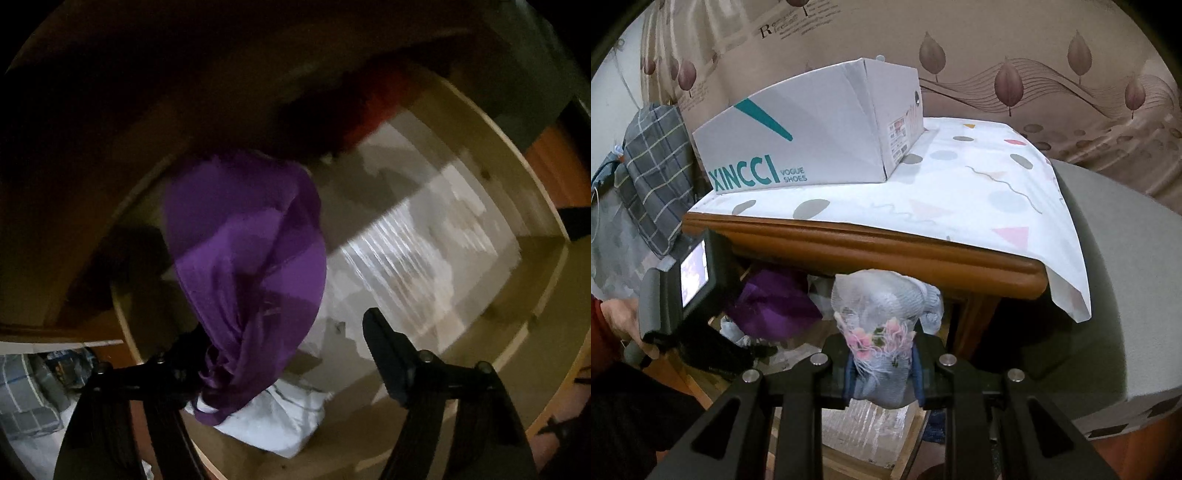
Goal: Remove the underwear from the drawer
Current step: 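Grasp and lift the purple bra with the left gripper while the right holds the floral underwear, then carry the purple bra over the white box while the right holds the floral underwear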
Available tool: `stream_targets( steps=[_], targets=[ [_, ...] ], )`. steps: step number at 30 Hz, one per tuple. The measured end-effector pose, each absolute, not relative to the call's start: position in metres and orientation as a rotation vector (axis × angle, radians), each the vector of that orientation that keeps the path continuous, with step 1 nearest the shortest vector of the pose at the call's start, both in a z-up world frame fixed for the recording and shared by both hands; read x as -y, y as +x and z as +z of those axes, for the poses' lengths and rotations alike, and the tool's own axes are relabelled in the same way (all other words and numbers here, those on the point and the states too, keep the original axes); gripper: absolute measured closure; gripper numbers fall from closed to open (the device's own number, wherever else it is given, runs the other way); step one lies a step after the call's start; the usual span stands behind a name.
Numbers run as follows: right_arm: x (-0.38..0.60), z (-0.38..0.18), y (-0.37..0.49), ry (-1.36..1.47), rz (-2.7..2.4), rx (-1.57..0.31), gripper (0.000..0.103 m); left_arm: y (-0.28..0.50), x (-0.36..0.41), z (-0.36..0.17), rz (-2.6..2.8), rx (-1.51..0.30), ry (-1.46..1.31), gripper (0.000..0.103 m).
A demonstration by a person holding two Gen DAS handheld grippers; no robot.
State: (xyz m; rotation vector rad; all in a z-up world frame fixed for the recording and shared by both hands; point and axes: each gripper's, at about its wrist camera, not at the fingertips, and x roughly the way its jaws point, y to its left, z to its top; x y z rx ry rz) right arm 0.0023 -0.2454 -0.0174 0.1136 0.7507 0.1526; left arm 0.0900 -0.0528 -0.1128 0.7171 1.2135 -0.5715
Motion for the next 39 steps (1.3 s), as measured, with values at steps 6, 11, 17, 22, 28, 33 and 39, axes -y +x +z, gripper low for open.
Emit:
stream_targets(
  steps=[6, 11, 17, 22, 28, 33, 39],
  targets=[
    [0.246, -0.016, 0.001, 0.117, 0.155, -0.748, 0.08, 0.103, 0.046, -0.135, -0.519, -1.354, 0.653, 0.051],
    [0.246, -0.016, 0.001, 0.124, 0.158, -0.747, 0.08, 0.102, 0.058, -0.138, -0.499, -1.322, 0.721, 0.042],
    [0.246, -0.015, 0.0, 0.115, 0.158, -0.747, 0.08, 0.102, 0.061, -0.135, -0.513, -1.317, 0.678, 0.064],
    [0.247, -0.013, -0.002, 0.12, 0.167, -0.74, 0.08, 0.093, 0.054, -0.124, -0.493, -1.27, 0.654, 0.079],
    [0.25, -0.011, -0.006, 0.135, 0.171, -0.726, 0.08, 0.08, 0.037, -0.1, -0.477, -1.243, 0.554, 0.081],
    [0.251, -0.007, -0.011, 0.137, 0.172, -0.701, 0.08, 0.063, 0.028, -0.076, -0.462, -1.208, 0.474, 0.082],
    [0.254, -0.003, -0.02, 0.124, 0.146, -0.668, 0.08, 0.03, 0.018, -0.044, -0.435, -1.181, 0.384, 0.082]
  ],
)
